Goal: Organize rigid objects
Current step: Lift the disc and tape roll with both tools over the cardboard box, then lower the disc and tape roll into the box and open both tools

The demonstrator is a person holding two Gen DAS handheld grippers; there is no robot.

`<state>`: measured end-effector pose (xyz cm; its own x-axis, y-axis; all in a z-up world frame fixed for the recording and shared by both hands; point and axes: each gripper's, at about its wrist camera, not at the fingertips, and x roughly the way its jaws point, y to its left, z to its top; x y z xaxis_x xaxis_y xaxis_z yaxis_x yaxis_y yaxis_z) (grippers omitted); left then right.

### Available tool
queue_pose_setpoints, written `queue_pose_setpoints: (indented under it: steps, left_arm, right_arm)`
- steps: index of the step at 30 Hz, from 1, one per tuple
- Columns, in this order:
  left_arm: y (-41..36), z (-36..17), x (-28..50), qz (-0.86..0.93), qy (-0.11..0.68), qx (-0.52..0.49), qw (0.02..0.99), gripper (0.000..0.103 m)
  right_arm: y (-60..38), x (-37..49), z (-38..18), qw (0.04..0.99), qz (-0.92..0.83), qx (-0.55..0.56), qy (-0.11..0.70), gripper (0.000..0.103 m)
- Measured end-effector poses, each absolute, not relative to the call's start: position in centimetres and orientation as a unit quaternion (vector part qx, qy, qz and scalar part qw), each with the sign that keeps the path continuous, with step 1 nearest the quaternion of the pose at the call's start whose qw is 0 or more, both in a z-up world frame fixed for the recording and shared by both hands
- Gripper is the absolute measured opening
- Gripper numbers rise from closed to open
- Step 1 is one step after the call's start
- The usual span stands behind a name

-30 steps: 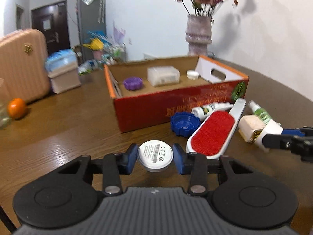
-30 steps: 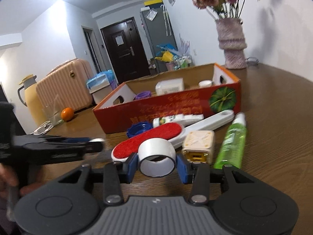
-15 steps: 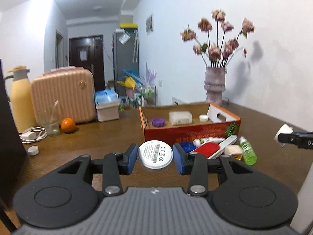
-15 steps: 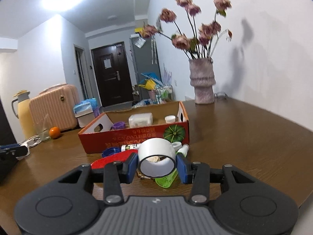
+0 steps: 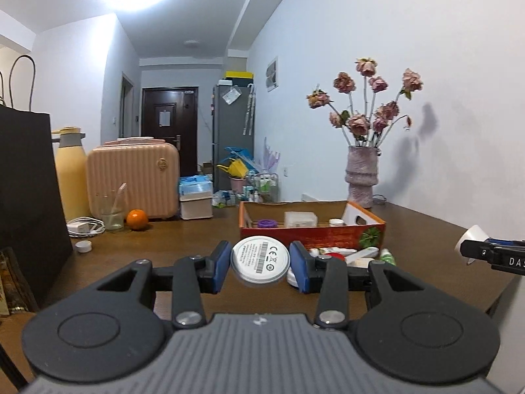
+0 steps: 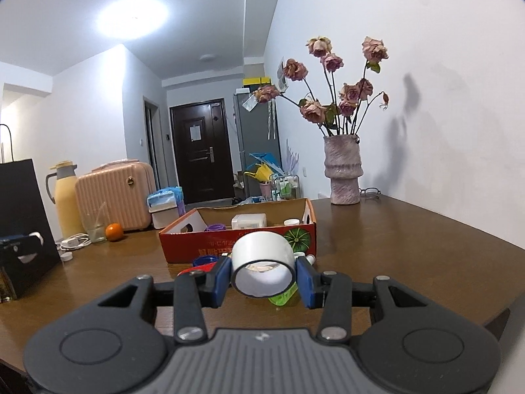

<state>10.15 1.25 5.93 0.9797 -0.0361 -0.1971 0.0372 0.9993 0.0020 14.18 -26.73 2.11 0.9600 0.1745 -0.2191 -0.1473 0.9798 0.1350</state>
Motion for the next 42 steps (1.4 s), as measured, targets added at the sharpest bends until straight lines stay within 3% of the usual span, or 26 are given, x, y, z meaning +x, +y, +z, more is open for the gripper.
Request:
queue_pose_setpoints:
  steps: [12, 25, 35, 42]
  left_arm:
    - [0.2, 5.6, 14.8, -0.039, 0.109, 0.011, 0.993, 0.041]
    - [0.2, 8.4, 34.0, -0.087, 0.158, 0.030, 0.983, 0.041]
    - [0.6, 5.7, 52.9, -0.085, 0.299, 0.034, 0.950, 0.041]
    - [1.1, 2.6, 59.4, -0.072, 0.363, 0.068, 0.927, 0.041]
  right_arm:
    - [-26.6, 16.4, 2.0, 0.987, 0.087, 0.050, 0.125, 0.042]
    - [-26.5, 31.7, 5.9, 0.977, 0.142, 0.034, 0.155, 0.042]
    - [-25.6, 53.1, 4.5, 0.932, 0.166, 0.042, 0.318, 0.042]
    - [-22.0, 64.0, 1.3, 0.890, 0.134, -0.015, 0.436, 0.042]
